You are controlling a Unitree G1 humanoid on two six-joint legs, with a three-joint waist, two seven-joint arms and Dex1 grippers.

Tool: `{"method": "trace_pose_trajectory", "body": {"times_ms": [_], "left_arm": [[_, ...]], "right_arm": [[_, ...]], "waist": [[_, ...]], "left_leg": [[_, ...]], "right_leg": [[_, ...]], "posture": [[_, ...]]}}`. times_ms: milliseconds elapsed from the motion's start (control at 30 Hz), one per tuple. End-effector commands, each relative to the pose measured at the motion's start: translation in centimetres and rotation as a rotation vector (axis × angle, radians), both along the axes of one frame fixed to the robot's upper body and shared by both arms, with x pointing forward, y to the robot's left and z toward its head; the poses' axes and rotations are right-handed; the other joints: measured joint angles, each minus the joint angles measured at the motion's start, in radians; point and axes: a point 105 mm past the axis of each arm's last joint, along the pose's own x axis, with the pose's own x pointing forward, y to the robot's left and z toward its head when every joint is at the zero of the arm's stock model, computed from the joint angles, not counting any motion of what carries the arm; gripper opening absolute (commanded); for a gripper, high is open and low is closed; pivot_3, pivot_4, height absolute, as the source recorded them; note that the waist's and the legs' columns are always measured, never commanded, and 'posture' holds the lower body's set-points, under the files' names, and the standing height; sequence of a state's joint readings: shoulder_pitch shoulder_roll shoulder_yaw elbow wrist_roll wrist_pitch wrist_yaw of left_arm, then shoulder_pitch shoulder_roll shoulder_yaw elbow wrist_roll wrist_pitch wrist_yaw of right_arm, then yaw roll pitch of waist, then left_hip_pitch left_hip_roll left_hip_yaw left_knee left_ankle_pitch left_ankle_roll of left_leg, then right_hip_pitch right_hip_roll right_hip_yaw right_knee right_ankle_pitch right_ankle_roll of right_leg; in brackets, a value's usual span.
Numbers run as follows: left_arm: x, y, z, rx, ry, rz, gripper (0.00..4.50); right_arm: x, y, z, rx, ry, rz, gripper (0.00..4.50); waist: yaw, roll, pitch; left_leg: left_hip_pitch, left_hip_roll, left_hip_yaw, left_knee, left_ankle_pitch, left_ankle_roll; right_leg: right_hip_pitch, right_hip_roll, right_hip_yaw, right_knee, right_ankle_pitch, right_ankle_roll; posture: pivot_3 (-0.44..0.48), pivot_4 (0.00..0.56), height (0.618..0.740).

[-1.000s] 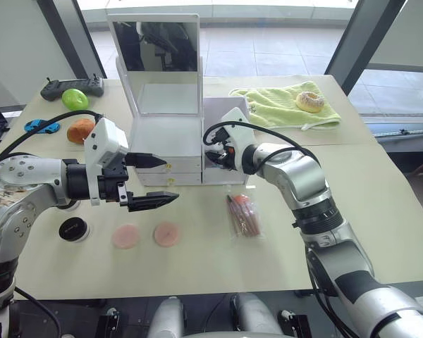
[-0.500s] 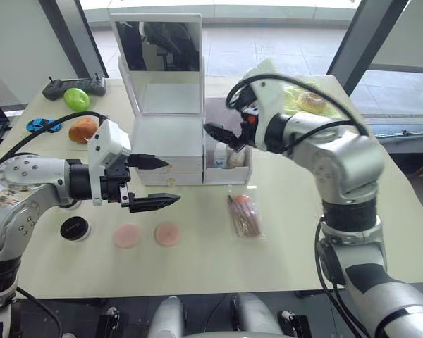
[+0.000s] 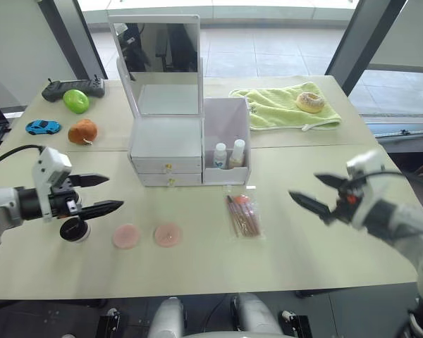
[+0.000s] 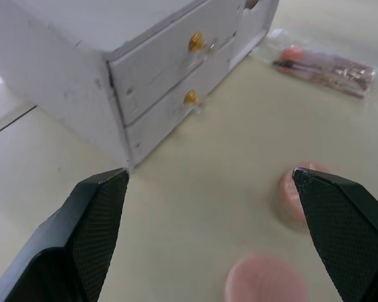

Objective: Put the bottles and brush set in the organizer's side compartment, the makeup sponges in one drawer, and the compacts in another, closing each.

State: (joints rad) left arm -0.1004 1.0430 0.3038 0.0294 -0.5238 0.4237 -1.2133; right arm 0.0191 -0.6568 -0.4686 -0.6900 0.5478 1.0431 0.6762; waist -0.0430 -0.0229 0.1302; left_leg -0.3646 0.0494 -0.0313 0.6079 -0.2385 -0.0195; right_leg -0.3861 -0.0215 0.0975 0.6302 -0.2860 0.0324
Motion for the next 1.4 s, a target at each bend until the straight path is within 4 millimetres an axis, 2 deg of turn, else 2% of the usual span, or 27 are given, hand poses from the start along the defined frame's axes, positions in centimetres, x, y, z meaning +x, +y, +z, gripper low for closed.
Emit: {"method": "trace_pose_trajectory", "body": {"times_ms": [33, 133, 300, 333, 433, 600, 767, 867, 1000, 1033, 1167, 1233, 1300, 1367, 1400], "left_arm": [[-1.2, 2.7, -0.9, 0.086, 0.037, 0.02, 4.5], [-1.8, 5.8, -1.9, 0.137, 0.067, 0.095, 4.5], [-1.1, 12.2, 0.4, 0.153, -0.052, 0.363, 4.5], [-1.6, 14.3, 0.6, 0.171, -0.066, 0.452, 4.5], [-2.9, 17.7, 0.6, 0.223, -0.081, 0.594, 4.5], [-3.4, 18.8, 0.6, 0.222, -0.081, 0.632, 4.5], [-3.0, 18.1, 0.3, 0.201, -0.074, 0.588, 4.5], [-1.6, 15.5, -0.5, 0.175, -0.062, 0.456, 4.5], [0.3, 8.9, -1.4, 0.104, -0.057, 0.215, 4.5], [0.6, 6.0, -2.0, 0.075, -0.049, 0.123, 4.5], [-0.3, -2.1, -3.2, 0.009, -0.012, -0.133, 4.5], [-1.7, -8.4, -3.1, -0.055, 0.0, -0.341, 4.5], [-2.8, -12.6, -2.2, -0.118, -0.002, -0.468, 4.5], [-2.5, -14.8, -1.4, -0.142, -0.023, -0.492, 4.5], [-2.3, -15.8, -1.1, -0.15, -0.035, -0.513, 4.3]], "right_arm": [[-1.7, -1.7, 0.3, -0.069, -0.082, -0.02, 4.45], [-2.5, -3.6, 0.2, -0.066, -0.106, -0.07, 4.45], [-2.6, -6.4, 1.1, -0.073, -0.164, -0.164, 4.45], [-2.8, -7.3, 1.2, -0.08, -0.167, -0.192, 4.45], [-3.0, -8.6, 1.9, -0.075, -0.191, -0.233, 4.45], [-2.3, -8.0, 2.0, -0.093, -0.186, -0.225, 4.45], [-2.0, -7.8, 1.8, -0.093, -0.179, -0.229, 4.45], [-1.7, -6.7, 1.8, -0.092, -0.174, -0.204, 4.45], [-0.9, -3.0, 1.9, -0.061, -0.175, -0.094, 4.45], [-0.6, -0.8, 1.9, -0.037, -0.176, -0.028, 4.45], [-0.2, 4.9, 2.3, 0.026, -0.172, 0.155, 4.45], [-0.6, 8.3, 2.2, 0.044, -0.151, 0.279, 4.45], [-0.5, 9.2, 1.8, 0.035, -0.118, 0.301, 4.45], [-0.2, 9.1, 1.3, 0.038, -0.062, 0.29, 4.45], [0.1, 8.8, 1.0, 0.057, -0.018, 0.273, 4.48]], "waist": [[-0.004, 0.001, 0.0], [-0.006, 0.0, 0.0], [0.001, -0.006, 0.004], [0.002, -0.008, 0.003], [0.001, -0.009, 0.003], [0.003, -0.007, 0.003], [0.005, -0.01, 0.001], [0.006, -0.009, 0.001], [0.004, -0.007, -0.003], [0.001, -0.008, -0.003], [-0.007, -0.009, -0.004], [-0.005, -0.009, -0.004], [0.003, -0.008, -0.004], [0.012, -0.008, -0.004], [0.012, -0.009, -0.005]], "left_leg": [[0.001, 0.0, 0.0, 0.0, 0.0, 0.0], [0.003, 0.001, 0.003, 0.0, 0.0, 0.0], [0.008, 0.001, 0.003, -0.002, 0.0, 0.0], [0.008, 0.001, 0.003, -0.002, 0.0, 0.0], [0.008, 0.0, 0.005, -0.002, 0.0, 0.0], [0.009, 0.0, 0.006, -0.003, 0.0, 0.0], [0.008, 0.001, 0.007, -0.002, 0.0, 0.0], [0.007, 0.001, 0.007, -0.002, 0.0, 0.0], [0.007, 0.001, 0.008, -0.001, 0.0, 0.0], [0.006, 0.001, 0.008, -0.001, 0.0, 0.0], [-0.001, 0.002, 0.007, -0.001, 0.0, 0.0], [-0.002, 0.002, 0.006, 0.0, 0.0, 0.0], [-0.003, 0.001, 0.005, 0.001, 0.0, 0.0], [-0.003, 0.0, 0.004, 0.005, 0.0, 0.0], [-0.003, -0.001, 0.003, 0.008, 0.0, 0.0]], "right_leg": [[0.0, 0.0, 0.0, 0.0, 0.0, 0.0], [0.0, -0.001, 0.001, 0.001, 0.0, 0.0], [0.0, -0.001, 0.001, 0.001, -0.004, -0.006], [0.0, -0.001, 0.0, 0.001, -0.003, -0.004], [0.001, -0.003, 0.0, 0.0, -0.002, -0.001], [0.001, -0.004, 0.0, 0.002, -0.002, -0.001], [0.002, -0.003, 0.0, 0.002, -0.002, -0.001], [0.003, -0.003, 0.0, 0.002, -0.001, -0.001], [0.004, -0.004, 0.001, 0.004, -0.001, -0.001], [0.004, -0.004, 0.001, 0.004, -0.001, -0.001], [0.001, -0.002, 0.002, 0.006, -0.001, -0.001], [0.0, -0.002, 0.003, 0.008, -0.001, -0.001], [0.001, -0.002, 0.003, 0.008, -0.002, -0.001], [0.001, -0.002, 0.002, 0.008, -0.001, 0.0], [0.0, -0.002, 0.001, 0.008, -0.001, 0.001]], "posture": [[0.0, 0.15, 0.74], [0.0, 0.15, 0.74], [0.0, 0.15, 0.74], [0.0, 0.15, 0.74], [0.0, 0.15, 0.74], [0.0, 0.15, 0.74], [0.0, 0.15, 0.74], [0.0, 0.15, 0.74], [0.0, 0.15, 0.74], [0.0, 0.15, 0.74], [0.0, 0.15, 0.74], [0.0, 0.15, 0.74], [0.0, 0.15, 0.74], [0.0, 0.15, 0.74], [0.0, 0.15, 0.74]]}}
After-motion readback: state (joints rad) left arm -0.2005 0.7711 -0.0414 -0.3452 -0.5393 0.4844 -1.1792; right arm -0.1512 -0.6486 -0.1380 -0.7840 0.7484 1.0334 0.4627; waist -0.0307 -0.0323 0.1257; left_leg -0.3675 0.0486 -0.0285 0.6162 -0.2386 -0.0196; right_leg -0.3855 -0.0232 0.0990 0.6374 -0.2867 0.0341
